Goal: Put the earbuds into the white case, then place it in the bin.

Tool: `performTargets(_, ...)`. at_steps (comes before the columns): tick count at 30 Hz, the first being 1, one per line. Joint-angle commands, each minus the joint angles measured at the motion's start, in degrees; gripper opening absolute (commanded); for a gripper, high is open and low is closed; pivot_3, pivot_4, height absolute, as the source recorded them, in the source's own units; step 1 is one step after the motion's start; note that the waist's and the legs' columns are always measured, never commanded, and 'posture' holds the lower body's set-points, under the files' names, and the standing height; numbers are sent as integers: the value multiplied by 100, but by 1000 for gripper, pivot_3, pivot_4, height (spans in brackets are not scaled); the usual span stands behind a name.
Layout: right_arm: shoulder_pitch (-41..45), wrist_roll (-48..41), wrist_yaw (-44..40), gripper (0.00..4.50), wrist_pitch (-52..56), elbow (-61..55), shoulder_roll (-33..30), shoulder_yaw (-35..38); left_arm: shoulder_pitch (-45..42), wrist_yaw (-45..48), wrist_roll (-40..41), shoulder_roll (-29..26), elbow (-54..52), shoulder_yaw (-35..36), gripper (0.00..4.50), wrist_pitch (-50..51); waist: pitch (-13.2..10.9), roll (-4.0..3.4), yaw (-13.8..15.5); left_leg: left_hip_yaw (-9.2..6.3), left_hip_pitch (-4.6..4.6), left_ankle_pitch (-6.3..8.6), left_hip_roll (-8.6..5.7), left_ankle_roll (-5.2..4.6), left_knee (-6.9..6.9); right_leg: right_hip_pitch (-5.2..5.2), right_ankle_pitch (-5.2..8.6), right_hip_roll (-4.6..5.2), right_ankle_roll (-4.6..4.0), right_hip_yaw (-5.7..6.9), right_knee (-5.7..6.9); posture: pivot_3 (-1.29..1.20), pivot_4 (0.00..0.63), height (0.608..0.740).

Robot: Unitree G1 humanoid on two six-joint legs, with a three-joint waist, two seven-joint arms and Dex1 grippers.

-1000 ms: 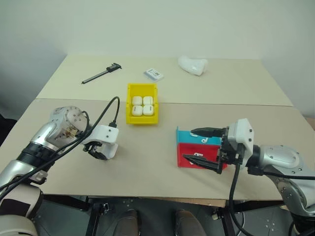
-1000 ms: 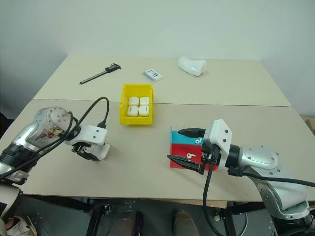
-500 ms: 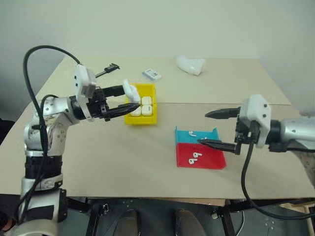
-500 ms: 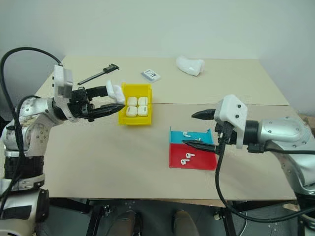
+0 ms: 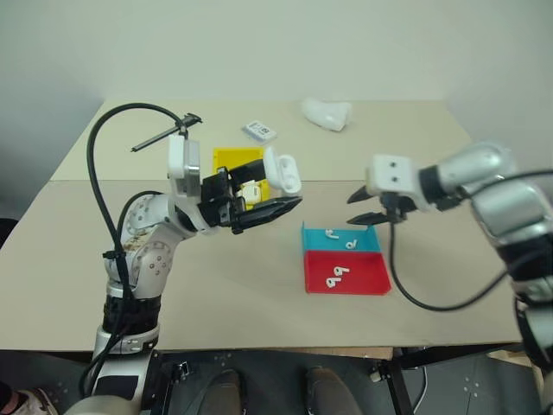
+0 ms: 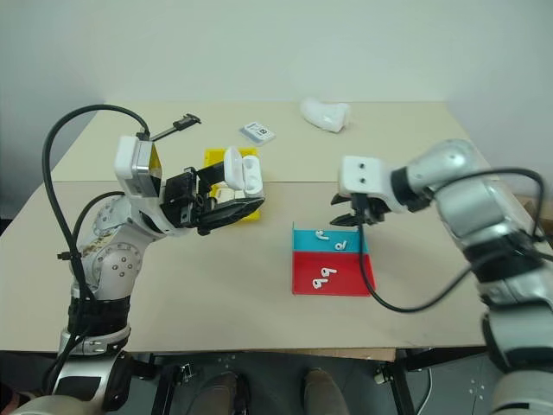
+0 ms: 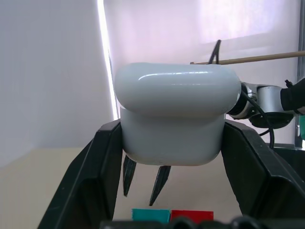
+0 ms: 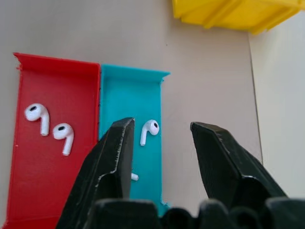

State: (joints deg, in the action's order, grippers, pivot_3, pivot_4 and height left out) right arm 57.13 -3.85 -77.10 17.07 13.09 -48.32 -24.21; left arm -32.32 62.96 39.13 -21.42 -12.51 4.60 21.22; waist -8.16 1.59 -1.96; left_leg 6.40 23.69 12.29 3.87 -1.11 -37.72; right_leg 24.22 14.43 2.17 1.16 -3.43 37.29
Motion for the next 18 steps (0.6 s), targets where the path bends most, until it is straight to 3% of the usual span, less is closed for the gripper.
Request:
performTargets(1, 643, 511, -203, 2592, 333, 885, 441, -323, 161, -73, 33, -210, -298, 143, 2792, -132, 0, -1, -12, 0, 2, 0, 0, 0, -1, 2, 0, 1, 0, 0, 1, 0, 150, 740)
performTargets(13, 1179, 1488, -386, 2592, 620, 2050, 1212, -773, 459, -388, 103, -411, -535, 232, 2792, -171, 0, -4, 120, 9, 9, 0, -3, 1, -2, 6, 0, 16, 1, 10, 2, 0, 150, 740)
performTargets(18, 1049, 1125, -1025, 2592, 713, 1197, 712, -366, 579, -434, 162, -449, -677, 240, 2792, -133, -3, -8, 126, 9, 12, 1, -4, 1, -2, 10, 0, 16, 1, 9, 2, 0, 150, 740)
